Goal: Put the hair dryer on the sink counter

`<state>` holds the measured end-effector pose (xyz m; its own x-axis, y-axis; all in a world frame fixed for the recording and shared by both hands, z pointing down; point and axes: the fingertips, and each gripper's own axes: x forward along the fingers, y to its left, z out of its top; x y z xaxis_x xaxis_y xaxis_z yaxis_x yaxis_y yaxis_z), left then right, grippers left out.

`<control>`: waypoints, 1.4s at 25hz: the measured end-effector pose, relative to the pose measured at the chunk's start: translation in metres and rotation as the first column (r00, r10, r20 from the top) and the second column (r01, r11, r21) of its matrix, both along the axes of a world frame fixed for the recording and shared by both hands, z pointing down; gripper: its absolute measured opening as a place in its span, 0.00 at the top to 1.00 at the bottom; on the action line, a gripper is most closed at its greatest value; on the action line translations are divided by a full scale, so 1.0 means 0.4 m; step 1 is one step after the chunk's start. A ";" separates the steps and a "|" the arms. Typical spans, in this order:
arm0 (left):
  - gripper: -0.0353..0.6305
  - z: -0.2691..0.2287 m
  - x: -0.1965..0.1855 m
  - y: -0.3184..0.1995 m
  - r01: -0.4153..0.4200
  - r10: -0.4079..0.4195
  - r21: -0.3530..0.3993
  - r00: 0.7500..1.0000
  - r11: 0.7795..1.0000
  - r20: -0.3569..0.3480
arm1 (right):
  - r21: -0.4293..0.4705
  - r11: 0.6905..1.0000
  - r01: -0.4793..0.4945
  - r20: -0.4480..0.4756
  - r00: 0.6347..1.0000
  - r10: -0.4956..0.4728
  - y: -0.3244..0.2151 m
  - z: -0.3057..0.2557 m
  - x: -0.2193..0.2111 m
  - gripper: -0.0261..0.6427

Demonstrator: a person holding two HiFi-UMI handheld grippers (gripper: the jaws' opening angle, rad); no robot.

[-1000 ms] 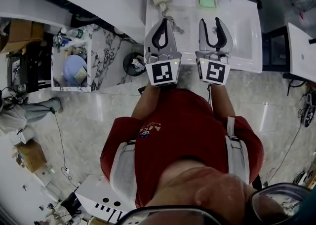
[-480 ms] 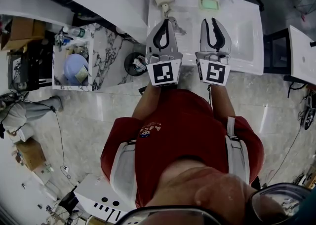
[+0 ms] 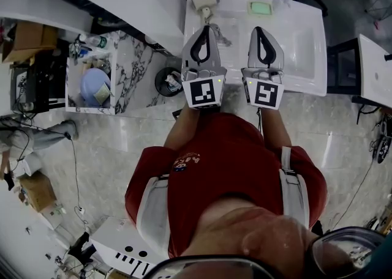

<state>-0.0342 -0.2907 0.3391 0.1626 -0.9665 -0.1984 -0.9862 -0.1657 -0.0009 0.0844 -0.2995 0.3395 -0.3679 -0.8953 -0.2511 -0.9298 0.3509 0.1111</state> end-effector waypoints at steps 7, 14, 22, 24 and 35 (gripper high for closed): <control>0.94 -0.012 0.007 0.003 -0.003 0.003 0.023 1.000 1.000 0.002 | 0.004 1.000 0.005 0.012 1.000 -0.005 -0.007 -0.013 -0.005 0.96; 0.94 -0.028 0.004 0.005 -0.003 0.003 0.043 1.000 0.999 0.001 | 0.008 1.000 0.000 0.025 1.000 0.000 -0.009 -0.042 0.001 0.96; 0.94 -0.022 0.009 0.005 -0.008 0.008 0.038 1.000 0.999 0.005 | -0.130 0.991 0.007 -0.008 1.000 -0.008 -0.035 0.047 0.001 0.96; 0.94 -0.016 0.008 0.007 -0.008 0.008 0.034 1.000 0.999 0.005 | -0.143 0.990 0.005 -0.002 1.000 -0.005 -0.038 0.058 0.002 0.96; 0.94 -0.006 -0.004 -0.010 0.002 -0.002 0.025 1.000 1.000 0.000 | -0.140 0.990 -0.010 -0.009 1.000 0.009 -0.054 0.053 0.007 0.96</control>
<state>-0.0356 -0.2947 0.3366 0.1610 -0.9615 -0.2226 -0.9864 -0.1641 -0.0046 0.0872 -0.3210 0.3607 -0.3607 -0.9249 -0.1198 -0.9324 0.3548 0.0687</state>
